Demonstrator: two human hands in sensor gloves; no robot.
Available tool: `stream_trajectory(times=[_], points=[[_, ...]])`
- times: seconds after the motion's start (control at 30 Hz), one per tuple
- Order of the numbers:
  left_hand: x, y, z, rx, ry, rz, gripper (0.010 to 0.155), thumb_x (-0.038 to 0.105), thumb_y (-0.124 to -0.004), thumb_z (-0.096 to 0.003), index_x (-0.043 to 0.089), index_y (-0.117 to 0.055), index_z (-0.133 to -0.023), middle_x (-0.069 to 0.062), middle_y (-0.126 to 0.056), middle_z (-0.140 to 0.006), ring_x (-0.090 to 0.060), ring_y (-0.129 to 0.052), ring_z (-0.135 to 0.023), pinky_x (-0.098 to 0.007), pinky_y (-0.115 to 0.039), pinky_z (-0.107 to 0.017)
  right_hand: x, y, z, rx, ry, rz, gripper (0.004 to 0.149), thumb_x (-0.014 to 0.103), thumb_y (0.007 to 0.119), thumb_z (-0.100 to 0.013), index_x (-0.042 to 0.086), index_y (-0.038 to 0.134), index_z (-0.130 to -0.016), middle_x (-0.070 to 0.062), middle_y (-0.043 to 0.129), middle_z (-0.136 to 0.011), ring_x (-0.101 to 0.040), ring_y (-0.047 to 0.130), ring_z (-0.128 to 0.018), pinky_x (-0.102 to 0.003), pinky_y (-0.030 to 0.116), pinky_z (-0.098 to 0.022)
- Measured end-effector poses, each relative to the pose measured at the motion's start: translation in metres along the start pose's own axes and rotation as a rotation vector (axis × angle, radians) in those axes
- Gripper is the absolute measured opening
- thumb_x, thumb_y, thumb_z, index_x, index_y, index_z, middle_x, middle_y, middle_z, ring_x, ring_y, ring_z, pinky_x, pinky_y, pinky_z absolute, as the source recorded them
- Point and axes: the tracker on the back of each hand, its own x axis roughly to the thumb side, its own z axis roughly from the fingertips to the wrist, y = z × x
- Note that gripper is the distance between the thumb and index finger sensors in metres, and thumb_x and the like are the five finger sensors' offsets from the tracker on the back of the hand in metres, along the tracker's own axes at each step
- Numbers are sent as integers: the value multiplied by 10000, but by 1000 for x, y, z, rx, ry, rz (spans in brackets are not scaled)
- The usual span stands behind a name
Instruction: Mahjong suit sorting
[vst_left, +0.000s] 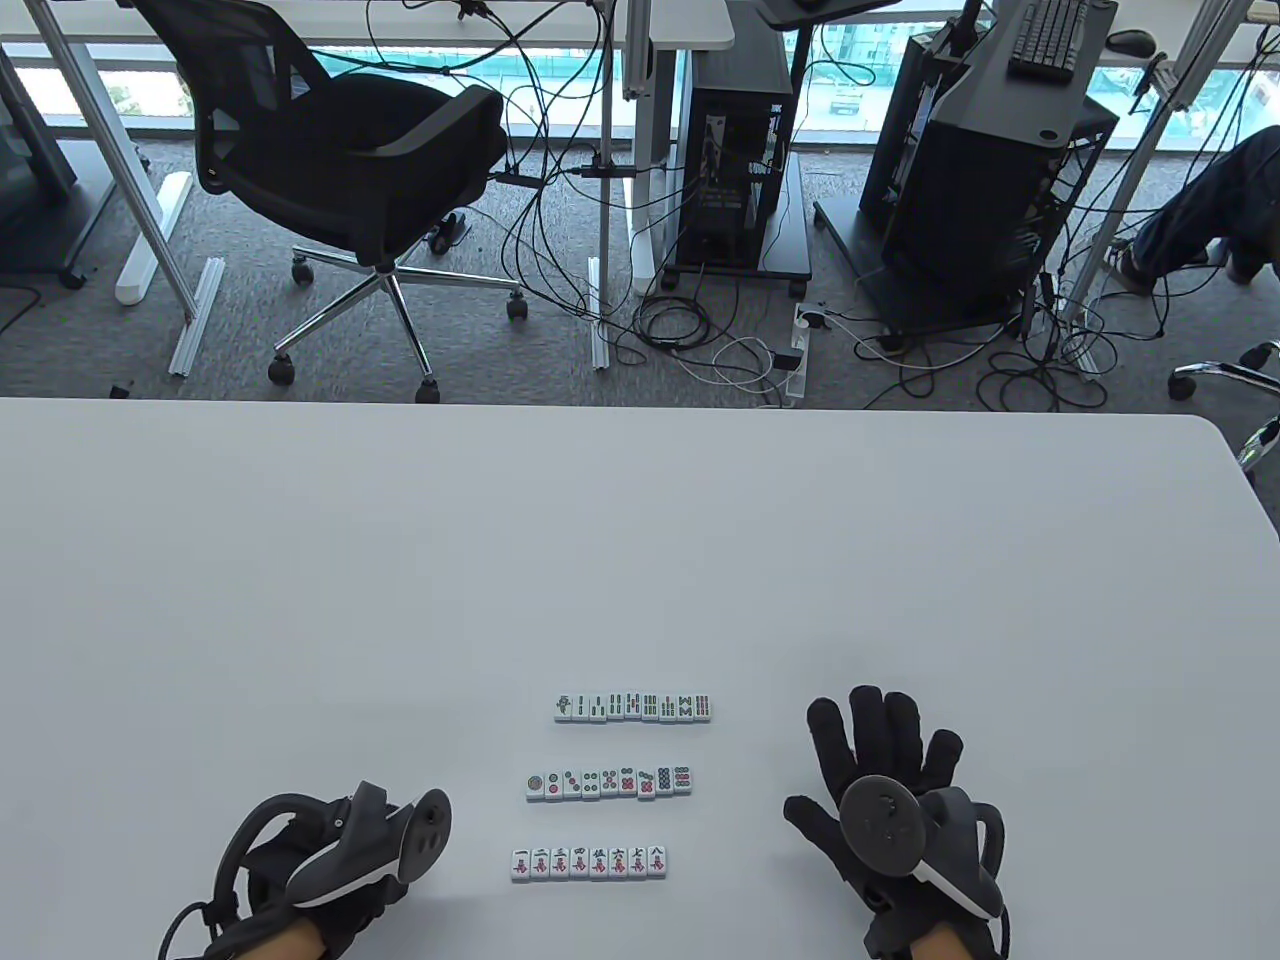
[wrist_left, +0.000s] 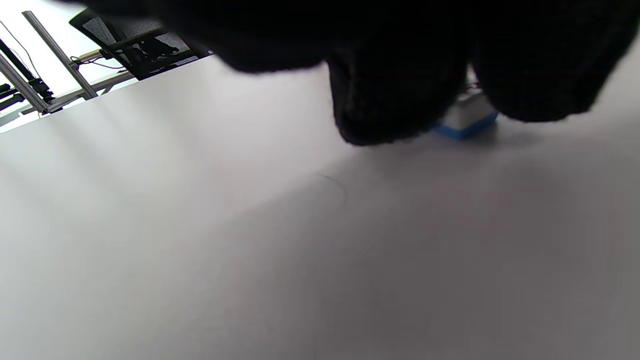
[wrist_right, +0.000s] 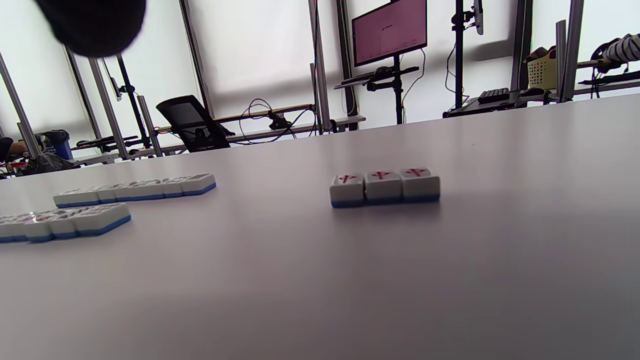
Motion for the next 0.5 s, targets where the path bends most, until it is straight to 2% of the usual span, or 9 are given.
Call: stream_trajectory(times=[0.13,0.3,0.37,0.5], points=[[7,-3,-3,49,-4,-32,638,546,-864,-277,169,-833,-791,173,-1001,-351,-78,-950,-78,-327,-850,-154,0,-1,0,-4,0,-1,840,609,632,-454,325,124,-1060,-137,70,-1144,-462,58,-1020,-761,170,-678],[16,4,-9,51,-23,-56,630,559,-851,-283,153,-850,-765,171,-1001,-346,-76,-949,-71,-326,-850,-149,0,-2,0,-6,2,-10,840,608,633,-453,326,125,-1061,-136,68,-1144,-460,54,-1021,-760,167,-680],[23,15,-11,79,-25,-48,630,564,-847,-285,152,-852,-761,172,-1001,-344,-75,-948,-68,-325,-850,-146,0,-3,0,-8,2,-12,839,607,633,-454,328,124,-1060,-135,69,-1145,-459,54,-1022,-760,166,-679],[48,49,-15,198,-83,37,629,569,-843,-287,152,-854,-758,173,-1000,-342,-73,-947,-65,-323,-850,-143,0,-5,0,-20,2,-25,840,606,634,-453,329,124,-1060,-132,66,-1145,-457,51,-1022,-760,162,-680]])
